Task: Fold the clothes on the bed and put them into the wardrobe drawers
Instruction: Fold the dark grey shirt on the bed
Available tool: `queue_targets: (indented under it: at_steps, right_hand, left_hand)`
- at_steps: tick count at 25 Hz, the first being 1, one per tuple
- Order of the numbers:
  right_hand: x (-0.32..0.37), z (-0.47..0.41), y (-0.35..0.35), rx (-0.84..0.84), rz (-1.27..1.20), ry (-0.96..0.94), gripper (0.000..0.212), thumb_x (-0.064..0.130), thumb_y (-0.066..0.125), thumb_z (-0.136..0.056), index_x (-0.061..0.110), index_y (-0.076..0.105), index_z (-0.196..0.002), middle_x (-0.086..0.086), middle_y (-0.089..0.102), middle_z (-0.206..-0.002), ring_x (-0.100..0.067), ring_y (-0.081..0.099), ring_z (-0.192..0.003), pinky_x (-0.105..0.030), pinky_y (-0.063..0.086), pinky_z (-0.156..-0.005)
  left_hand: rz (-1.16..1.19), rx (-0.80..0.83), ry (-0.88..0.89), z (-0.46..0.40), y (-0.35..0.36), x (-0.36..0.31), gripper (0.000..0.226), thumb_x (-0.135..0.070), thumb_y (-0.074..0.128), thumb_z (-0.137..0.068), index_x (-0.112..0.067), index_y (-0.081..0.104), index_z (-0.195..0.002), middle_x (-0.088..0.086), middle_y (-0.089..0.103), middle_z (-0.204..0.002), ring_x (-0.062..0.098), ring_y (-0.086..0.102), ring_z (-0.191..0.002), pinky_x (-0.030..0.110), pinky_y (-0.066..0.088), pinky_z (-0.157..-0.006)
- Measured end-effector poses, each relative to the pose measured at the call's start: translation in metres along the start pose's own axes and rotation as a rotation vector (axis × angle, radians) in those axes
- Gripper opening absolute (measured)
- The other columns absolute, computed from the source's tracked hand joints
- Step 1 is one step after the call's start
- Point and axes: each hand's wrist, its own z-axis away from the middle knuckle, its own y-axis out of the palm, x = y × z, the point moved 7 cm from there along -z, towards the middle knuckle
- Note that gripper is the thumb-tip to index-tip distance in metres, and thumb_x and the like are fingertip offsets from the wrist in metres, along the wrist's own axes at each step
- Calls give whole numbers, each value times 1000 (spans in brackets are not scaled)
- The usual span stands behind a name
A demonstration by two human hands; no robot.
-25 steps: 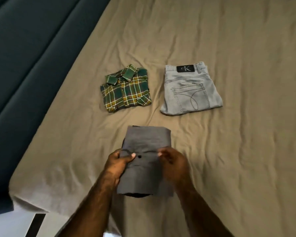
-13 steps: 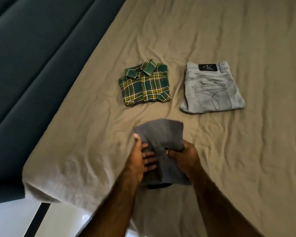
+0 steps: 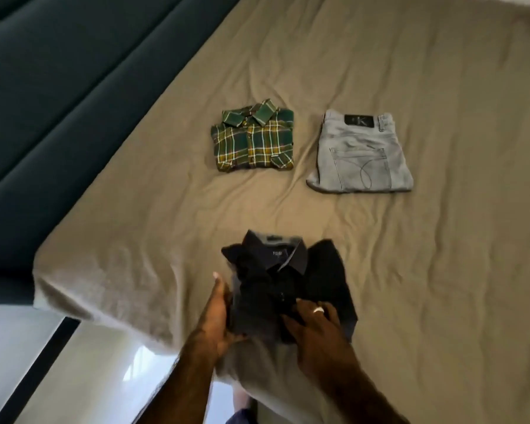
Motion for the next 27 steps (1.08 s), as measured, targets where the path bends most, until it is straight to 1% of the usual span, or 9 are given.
queue_targets:
  at_steps: [3,5,7,10,12,15,18,23,27]
  right_hand:
    - [-16,50,23,38,-182,27,48,38,66,-77,34,70,-125,5,64,-129,-18,60,-124,-40,48,-101]
    - [-42,57,17,-131,-314,255,32,37,64,-90,26,71,-119,2,65,-116,-23,61,-109,-40,52,-92]
    - [-77,53,17,-245,-347,583,32,42,61,-96,19,69,-118,-5,63,-112,-31,61,-104,-46,53,-89]
    - [-117,44,40,-48,-567,1067,67,59,73,-90,12,57,-136,-14,59,-129,-36,59,-116,-49,54,-96]
    - [-122,41,63,80,-823,1189,78,59,83,-81,9,56,-134,-11,65,-126,-29,62,-106,-44,56,-93]
    - [-115,35,79,85,-1110,1209,73,44,94,-73,7,65,-130,-7,70,-115,-28,66,-100,-40,59,-90]
    - [-102,29,83,140,-1142,1112,57,26,93,-76,7,71,-125,-6,76,-106,-27,72,-96,-37,60,-84]
    - [-99,-26,35,-44,-1255,975,62,33,93,-71,13,72,-126,-1,79,-110,-24,76,-102,-48,62,-93]
    - [-110,-126,-41,-251,-1287,801,39,10,90,-80,16,74,-115,7,78,-105,-13,75,-102,-32,62,-89]
  left_hand:
    - [-222,8,207,-4,-32,41,91,-89,67,-72,-29,65,-140,1,71,-135,18,70,-122,45,53,-108]
    - [-487,-75,318,-13,-41,48,94,-68,92,-63,-27,58,-141,-3,72,-131,16,70,-117,40,57,-103]
    - [-700,-291,402,-30,-49,46,67,-45,96,-71,-22,67,-127,-3,75,-117,17,73,-106,39,61,-95]
    - [-868,-477,406,-51,-60,37,46,-33,92,-78,-14,72,-116,6,77,-111,28,72,-102,39,59,-90]
    - [-845,-545,269,-64,-70,39,44,-37,89,-82,-9,71,-110,11,76,-109,33,71,-100,42,60,-89]
    - [-525,-361,125,-67,-54,45,35,-42,81,-90,-12,74,-108,11,79,-104,30,76,-96,47,62,-92]
    - [-352,-111,162,-49,-27,48,28,-25,76,-97,-19,70,-123,8,79,-114,27,77,-105,47,60,-98]
    - [-210,-49,354,-32,-3,-17,32,-16,71,-98,-10,68,-129,16,76,-123,32,75,-111,48,60,-96]
    - [-196,-15,544,-32,35,-127,41,-29,75,-91,-10,70,-127,13,77,-121,31,73,-114,51,57,-102]
